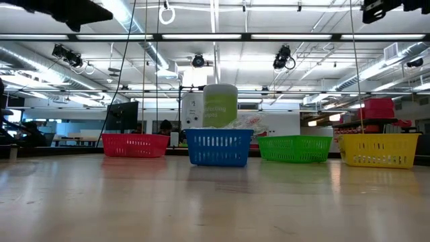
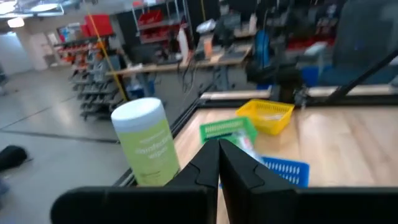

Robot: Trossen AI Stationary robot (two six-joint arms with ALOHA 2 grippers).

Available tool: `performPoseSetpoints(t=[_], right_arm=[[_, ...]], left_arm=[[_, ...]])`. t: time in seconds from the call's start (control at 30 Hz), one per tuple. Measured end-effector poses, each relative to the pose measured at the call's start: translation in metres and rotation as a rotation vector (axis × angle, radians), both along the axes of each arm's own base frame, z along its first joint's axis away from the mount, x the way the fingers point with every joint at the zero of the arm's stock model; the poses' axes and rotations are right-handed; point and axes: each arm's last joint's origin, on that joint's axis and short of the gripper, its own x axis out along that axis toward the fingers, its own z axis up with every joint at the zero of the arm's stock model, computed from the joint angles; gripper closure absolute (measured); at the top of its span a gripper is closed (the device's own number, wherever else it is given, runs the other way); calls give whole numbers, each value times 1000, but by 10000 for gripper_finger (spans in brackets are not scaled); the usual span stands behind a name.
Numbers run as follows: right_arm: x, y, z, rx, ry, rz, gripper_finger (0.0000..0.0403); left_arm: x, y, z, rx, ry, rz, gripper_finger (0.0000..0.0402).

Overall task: Pick & Place Travel size toiletries
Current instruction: Return to Home Position

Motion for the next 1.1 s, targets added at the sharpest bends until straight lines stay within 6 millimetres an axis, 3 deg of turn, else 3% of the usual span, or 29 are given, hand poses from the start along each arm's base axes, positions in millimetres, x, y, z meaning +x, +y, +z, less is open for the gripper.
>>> performPoseSetpoints(t=[0.27, 0.43, 0.67, 0.87, 1.1], right_arm=[[-13, -2, -23, -14, -76, 0, 381], [-14, -2, -38, 13, -77, -2, 381], [-4, -3, -62, 49, -7, -83, 381], [3, -2, -79, 61, 18, -98, 381], [11, -1, -101, 59, 14, -100, 381]], left_arm=[[-30, 7, -30, -21, -143, -47, 392], [-21, 5, -43, -3, -105, -29, 396], [-5, 0, -79, -24, -93, -77, 382], [3, -2, -101, -16, -107, -70, 396], [6, -3, -110, -36, -132, -75, 384]])
